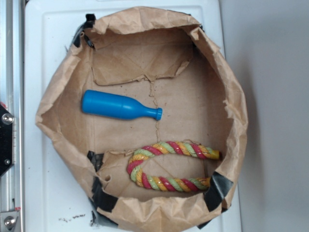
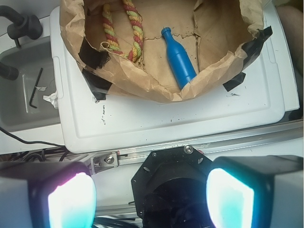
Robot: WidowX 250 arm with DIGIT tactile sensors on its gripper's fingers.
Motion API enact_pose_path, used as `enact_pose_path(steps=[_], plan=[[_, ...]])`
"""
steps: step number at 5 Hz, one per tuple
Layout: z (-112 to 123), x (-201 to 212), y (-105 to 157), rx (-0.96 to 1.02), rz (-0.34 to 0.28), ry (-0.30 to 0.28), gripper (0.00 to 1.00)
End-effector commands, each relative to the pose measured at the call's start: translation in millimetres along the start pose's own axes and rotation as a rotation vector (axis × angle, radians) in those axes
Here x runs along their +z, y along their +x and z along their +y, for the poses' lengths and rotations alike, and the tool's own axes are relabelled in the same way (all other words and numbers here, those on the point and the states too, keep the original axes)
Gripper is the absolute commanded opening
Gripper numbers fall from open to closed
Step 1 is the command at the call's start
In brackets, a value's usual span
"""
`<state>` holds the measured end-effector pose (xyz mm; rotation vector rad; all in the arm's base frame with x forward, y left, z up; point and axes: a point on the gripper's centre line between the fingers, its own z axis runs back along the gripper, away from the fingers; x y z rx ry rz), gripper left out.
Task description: Grab the blue bottle.
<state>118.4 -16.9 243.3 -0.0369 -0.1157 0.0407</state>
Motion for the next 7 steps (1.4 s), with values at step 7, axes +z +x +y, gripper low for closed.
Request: enact_pose_path(steps=[7], plan=[[81.7,-110.5,138.6,-0.285,-0.045,0.103,1.0]])
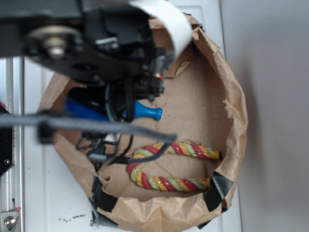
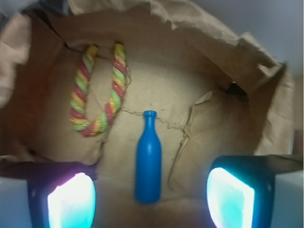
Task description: Grab the blue bottle.
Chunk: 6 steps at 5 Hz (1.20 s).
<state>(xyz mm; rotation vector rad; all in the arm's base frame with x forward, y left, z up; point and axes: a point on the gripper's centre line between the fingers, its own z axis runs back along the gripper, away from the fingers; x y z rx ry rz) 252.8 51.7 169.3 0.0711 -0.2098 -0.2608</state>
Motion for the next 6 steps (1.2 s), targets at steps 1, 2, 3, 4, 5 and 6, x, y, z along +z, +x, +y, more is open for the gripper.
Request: enact_pose_path(steps=[1,2,3,4,5,6], plan=[[15.6,-25.8,3.7,0.021,0.049,0.009,1.0],[15.6,-25.8,3.7,0.021,0.049,0.009,1.0],[15.6,-25.8,3.7,0.021,0.049,0.009,1.0],[15.6,-25.8,3.7,0.021,0.049,0.009,1.0],[8.3,-48.9,-2.5,0.006,0.05,0.008,1.0],[-10.7,-87.3,-12.8,-0.069,0.079,0.073,1.0]])
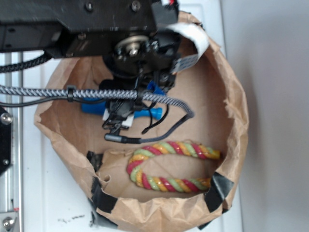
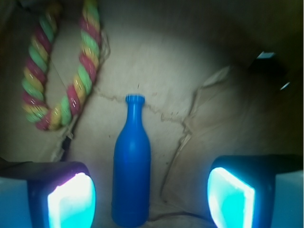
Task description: Grab the blue bottle.
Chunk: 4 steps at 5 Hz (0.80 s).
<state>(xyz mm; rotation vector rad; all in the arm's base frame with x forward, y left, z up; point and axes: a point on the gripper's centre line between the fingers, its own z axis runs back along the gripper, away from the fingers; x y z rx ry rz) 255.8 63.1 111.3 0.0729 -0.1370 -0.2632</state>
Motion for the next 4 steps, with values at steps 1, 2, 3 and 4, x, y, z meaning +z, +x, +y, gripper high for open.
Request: enact_pose_path(steps=[1,2,3,4], plan=[[-26.9,-47.5,-6.2,-0.111,0.022,0.101,1.0],[-23.9,-63.0,0.0,-0.14,0.031,0.061,1.0],[-20.3,-79.7,8.0,-0.121,0.086,0.033,1.0],[-21.9,-94.1,10.0,-0.108,0.105,0.091,1.0]])
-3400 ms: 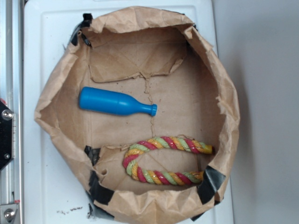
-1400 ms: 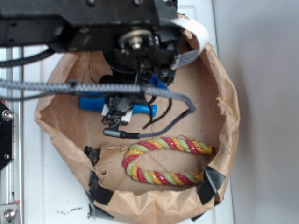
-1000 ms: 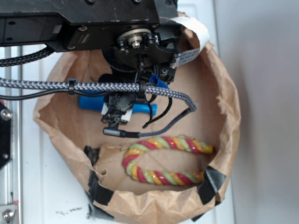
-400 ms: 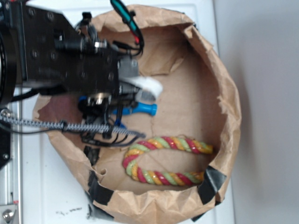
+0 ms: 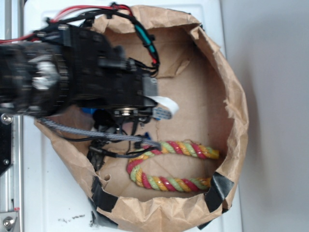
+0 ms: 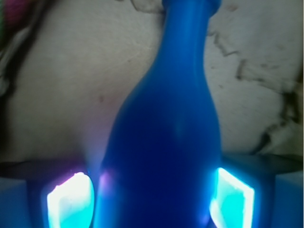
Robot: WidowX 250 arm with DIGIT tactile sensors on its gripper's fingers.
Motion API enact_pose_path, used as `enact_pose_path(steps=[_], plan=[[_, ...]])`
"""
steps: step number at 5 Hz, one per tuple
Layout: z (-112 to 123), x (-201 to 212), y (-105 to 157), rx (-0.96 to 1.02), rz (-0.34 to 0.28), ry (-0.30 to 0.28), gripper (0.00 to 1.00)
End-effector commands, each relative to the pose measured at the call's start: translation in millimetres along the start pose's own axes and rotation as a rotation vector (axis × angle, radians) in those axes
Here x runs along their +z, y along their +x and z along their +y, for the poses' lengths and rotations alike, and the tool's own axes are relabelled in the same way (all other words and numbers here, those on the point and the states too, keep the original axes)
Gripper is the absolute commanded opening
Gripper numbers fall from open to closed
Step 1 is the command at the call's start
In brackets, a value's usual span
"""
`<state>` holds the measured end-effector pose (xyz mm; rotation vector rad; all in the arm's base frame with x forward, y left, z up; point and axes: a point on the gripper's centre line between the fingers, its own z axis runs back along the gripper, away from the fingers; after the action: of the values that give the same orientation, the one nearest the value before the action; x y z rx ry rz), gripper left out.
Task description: Grab the blue bottle.
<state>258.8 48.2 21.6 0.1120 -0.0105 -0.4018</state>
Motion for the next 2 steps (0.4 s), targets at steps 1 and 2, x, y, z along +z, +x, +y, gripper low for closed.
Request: enact_pose_path(steps=[1,2], plan=[[0.7,-7.7,14.9,0.076,-0.012,0.102,0.0],[1.0,6.2,9.2,0.092,-0.044,0.128,0.0]])
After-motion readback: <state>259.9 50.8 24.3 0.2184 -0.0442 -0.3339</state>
